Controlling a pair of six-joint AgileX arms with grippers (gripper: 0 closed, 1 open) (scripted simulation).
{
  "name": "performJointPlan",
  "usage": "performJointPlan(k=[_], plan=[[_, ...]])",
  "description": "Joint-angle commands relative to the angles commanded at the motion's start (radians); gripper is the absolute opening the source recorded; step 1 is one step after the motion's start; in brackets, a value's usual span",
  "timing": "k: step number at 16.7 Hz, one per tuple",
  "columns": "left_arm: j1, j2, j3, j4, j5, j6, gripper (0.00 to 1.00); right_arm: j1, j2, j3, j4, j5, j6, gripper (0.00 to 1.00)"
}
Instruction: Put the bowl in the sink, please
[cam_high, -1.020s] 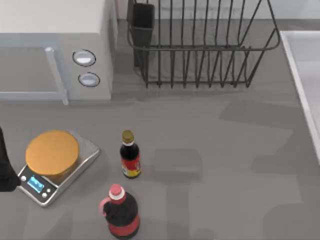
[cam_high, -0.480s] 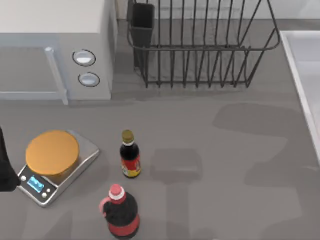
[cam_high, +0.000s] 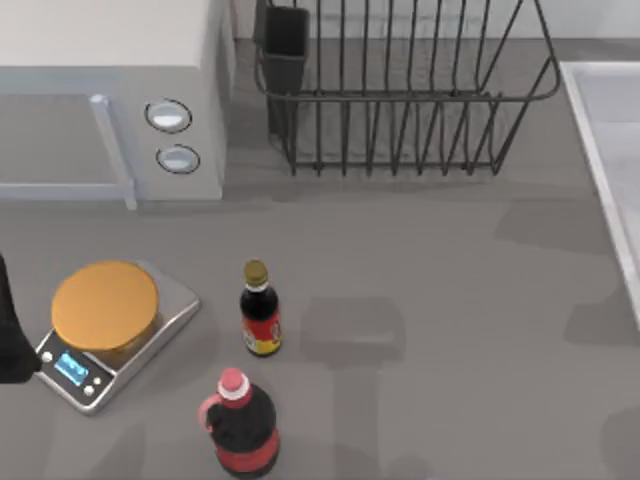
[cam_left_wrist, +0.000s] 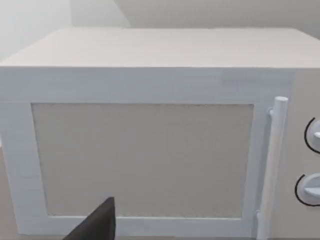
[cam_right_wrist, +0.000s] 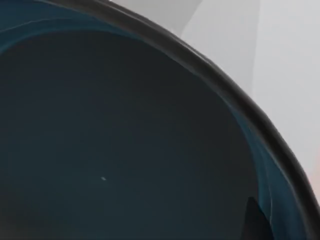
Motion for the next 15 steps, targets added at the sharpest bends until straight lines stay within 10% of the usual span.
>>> performJointPlan(k=[7,15], plan=[[0.0,0.0,0.0,0.0,0.0,0.0,1.0,0.003,0.38,-0.066,0.465,0.007,-0.004,0.0],[0.0,0.0,0.0,0.0,0.0,0.0,1.0,0.006,0.435,-0.077,0.522,0.01,-0.004,0.08]])
